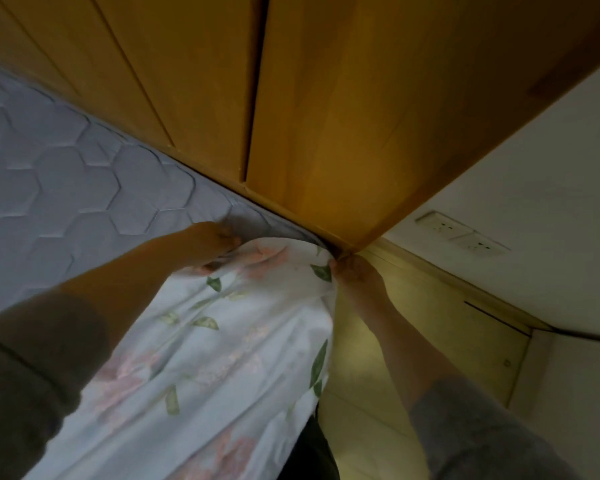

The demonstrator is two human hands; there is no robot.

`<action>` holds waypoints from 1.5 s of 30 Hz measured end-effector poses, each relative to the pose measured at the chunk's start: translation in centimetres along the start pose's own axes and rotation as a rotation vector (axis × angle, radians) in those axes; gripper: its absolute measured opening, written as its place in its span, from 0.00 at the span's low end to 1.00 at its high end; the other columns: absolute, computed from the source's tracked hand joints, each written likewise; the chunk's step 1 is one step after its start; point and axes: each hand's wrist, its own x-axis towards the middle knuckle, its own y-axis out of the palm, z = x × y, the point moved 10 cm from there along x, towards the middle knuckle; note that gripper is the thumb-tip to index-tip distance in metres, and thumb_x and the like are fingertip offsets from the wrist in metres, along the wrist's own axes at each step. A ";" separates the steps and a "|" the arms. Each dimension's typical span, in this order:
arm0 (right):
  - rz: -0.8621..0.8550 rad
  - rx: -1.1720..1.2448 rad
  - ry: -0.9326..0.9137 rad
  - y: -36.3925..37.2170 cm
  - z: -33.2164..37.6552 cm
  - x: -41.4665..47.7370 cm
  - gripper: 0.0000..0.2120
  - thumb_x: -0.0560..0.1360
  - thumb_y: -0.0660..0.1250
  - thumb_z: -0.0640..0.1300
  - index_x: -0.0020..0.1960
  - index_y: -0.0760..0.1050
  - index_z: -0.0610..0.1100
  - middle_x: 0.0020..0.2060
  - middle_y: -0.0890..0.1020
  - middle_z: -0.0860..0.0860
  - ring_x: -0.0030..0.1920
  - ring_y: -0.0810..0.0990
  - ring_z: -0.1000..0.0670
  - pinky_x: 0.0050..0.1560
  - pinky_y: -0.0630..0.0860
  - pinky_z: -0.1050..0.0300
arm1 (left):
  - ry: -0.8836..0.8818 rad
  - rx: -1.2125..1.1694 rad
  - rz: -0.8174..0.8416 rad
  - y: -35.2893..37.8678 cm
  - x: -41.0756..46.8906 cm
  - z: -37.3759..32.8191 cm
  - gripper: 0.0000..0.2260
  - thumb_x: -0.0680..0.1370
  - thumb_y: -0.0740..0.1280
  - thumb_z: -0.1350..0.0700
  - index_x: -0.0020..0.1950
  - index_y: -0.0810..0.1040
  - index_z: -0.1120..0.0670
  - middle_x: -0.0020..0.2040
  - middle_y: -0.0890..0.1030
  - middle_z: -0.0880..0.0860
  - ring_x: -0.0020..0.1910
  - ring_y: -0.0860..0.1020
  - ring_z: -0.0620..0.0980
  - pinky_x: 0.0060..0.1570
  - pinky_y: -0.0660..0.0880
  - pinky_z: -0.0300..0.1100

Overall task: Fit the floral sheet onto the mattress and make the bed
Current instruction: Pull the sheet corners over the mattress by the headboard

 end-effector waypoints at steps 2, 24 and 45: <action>-0.011 -0.105 -0.025 0.0 0.2 0.1 0.11 0.78 0.61 0.52 0.47 0.74 0.44 0.37 0.75 0.56 0.42 0.76 0.53 0.36 0.67 0.68 | -0.042 -0.076 0.054 0.4 0.1 0.6 0.13 0.78 0.64 0.50 0.59 0.78 0.55 0.56 0.78 0.58 0.50 0.78 0.56 0.50 0.76 0.46; -0.237 0.089 -0.012 -2.0 -1.4 0.2 0.11 0.79 0.60 0.43 0.44 0.75 0.38 0.39 0.78 0.43 0.40 0.75 0.47 0.41 0.72 0.54 | 0.379 -0.081 -0.719 -4.4 -1.0 -5.3 0.07 0.75 0.68 0.58 0.50 0.84 0.54 0.49 0.83 0.56 0.47 0.79 0.57 0.45 0.74 0.44; -0.066 -0.137 -0.082 0.2 7.4 -8.5 0.11 0.78 0.64 0.44 0.59 0.75 0.44 0.53 0.79 0.51 0.54 0.77 0.52 0.52 0.71 0.62 | 0.122 -0.190 -0.658 -6.8 -9.3 1.3 0.09 0.77 0.65 0.58 0.54 0.81 0.56 0.51 0.80 0.57 0.49 0.78 0.57 0.48 0.76 0.48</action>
